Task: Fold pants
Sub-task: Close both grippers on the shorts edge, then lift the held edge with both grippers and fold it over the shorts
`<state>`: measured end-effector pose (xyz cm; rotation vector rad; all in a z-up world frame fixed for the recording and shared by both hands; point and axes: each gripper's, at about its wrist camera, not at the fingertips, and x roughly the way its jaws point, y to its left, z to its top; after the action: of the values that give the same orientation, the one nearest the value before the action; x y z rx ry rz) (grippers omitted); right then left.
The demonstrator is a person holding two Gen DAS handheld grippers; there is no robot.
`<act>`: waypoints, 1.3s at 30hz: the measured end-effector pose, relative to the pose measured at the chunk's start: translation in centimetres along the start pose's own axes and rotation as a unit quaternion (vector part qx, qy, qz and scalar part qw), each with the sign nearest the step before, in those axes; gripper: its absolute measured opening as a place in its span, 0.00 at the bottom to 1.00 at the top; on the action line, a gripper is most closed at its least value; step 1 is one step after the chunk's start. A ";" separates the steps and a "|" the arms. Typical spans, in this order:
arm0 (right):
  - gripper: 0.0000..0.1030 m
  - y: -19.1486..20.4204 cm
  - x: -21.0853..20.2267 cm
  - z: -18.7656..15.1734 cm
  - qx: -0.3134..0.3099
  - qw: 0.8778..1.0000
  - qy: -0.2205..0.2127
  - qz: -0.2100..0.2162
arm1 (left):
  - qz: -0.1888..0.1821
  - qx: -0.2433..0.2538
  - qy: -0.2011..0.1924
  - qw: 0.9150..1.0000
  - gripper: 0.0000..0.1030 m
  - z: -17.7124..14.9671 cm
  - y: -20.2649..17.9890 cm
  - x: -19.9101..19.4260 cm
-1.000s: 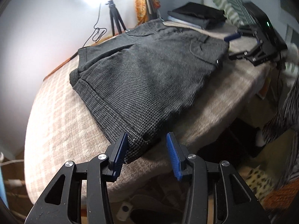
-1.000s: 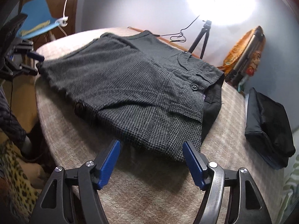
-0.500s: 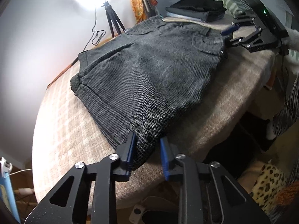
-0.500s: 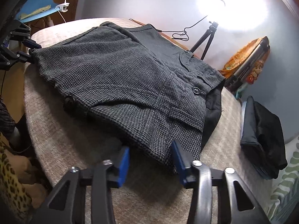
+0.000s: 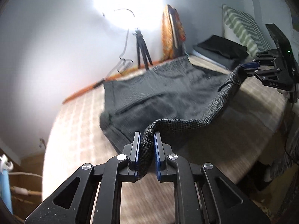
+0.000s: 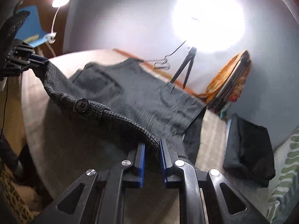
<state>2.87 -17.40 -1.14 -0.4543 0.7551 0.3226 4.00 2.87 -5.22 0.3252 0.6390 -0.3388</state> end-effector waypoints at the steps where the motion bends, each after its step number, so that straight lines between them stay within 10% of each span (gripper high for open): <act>1: 0.12 -0.3 -0.1 0.4 0.006 1.000 -0.005 -0.003 | 0.006 0.001 -0.004 1.000 0.11 0.7 0.4 0.3; 18: 0.10 -7.4 5.9 7.8 0.066 0.997 -0.042 -0.020 | 0.030 -0.058 -0.021 0.998 0.10 9.8 7.1 8.4; 39: 0.10 -13.1 24.0 10.9 0.069 0.996 0.053 -0.007 | 0.079 -0.036 0.078 0.993 0.10 13.9 10.5 25.9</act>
<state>31.41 -20.31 -7.80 -0.3473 0.8723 0.2333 34.93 1.41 -8.95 0.3323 0.7726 -0.1393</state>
